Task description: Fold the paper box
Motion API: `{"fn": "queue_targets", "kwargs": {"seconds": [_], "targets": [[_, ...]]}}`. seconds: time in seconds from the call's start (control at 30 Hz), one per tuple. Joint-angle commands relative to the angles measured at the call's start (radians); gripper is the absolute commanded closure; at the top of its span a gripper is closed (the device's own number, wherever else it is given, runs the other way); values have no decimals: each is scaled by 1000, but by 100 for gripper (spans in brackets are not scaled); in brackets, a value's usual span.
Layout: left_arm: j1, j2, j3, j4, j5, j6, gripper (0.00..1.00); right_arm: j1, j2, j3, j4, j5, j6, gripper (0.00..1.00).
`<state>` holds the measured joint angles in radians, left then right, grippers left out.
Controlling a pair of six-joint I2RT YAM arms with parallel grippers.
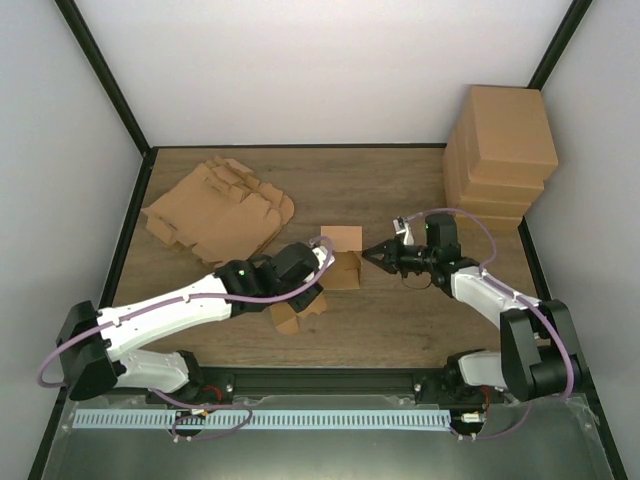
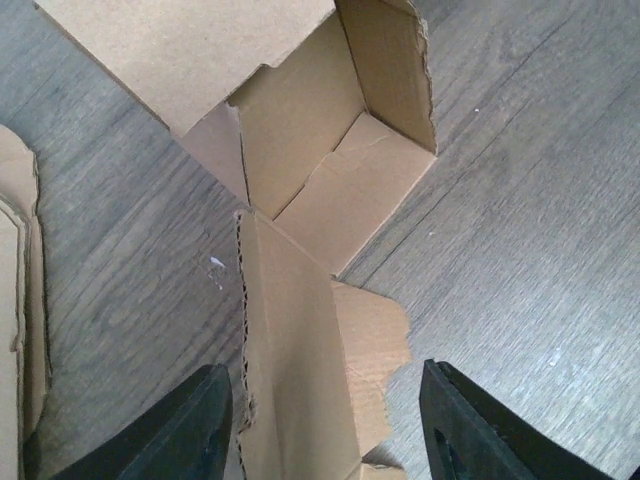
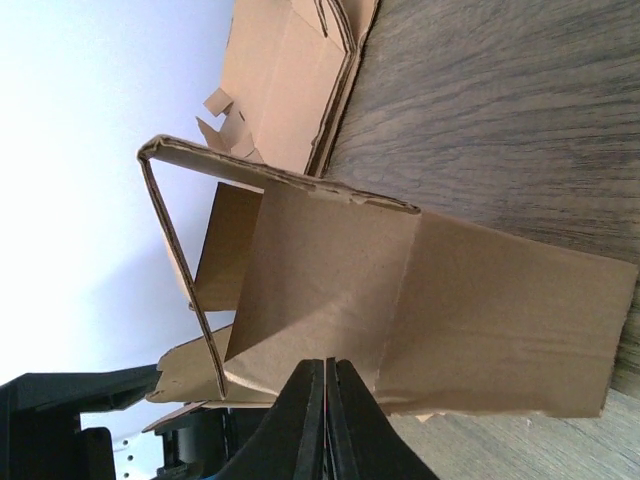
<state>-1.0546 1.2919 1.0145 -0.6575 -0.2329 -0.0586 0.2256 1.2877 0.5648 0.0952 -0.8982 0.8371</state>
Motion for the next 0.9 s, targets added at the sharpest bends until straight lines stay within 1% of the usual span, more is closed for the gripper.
{"fn": "queue_targets", "kwargs": {"seconds": [0.0,0.1,0.2,0.23,0.27,0.3,0.33,0.4,0.47,0.67,0.73,0.87], "targets": [[19,-63,46,29,-13,-77,37,-5,31,54,45,-45,17,99],[115,-121,96,42,79,-133,21,-5,29,58,44,-38,17,99],[276,-181,105,95,263,-185,10,-6,20,64,37,-21,17,99],[336,-185,101,111,330,-206,8,-5,15,64,35,-13,18,99],[391,-177,94,127,421,-225,8,-6,8,65,38,-3,20,99],[440,-159,89,139,467,-239,7,-6,2,64,42,6,23,99],[479,-133,84,145,542,-254,8,-6,-1,67,45,11,25,99],[535,-70,62,177,651,-276,8,-6,5,79,46,8,25,99],[569,-28,19,251,743,-305,8,-5,17,86,46,0,24,99],[661,74,-83,425,879,-425,9,-5,11,79,47,20,24,99],[665,103,-110,470,916,-448,9,-6,12,74,52,20,25,99],[665,164,-122,505,951,-451,7,-5,21,71,54,17,23,99]]}}
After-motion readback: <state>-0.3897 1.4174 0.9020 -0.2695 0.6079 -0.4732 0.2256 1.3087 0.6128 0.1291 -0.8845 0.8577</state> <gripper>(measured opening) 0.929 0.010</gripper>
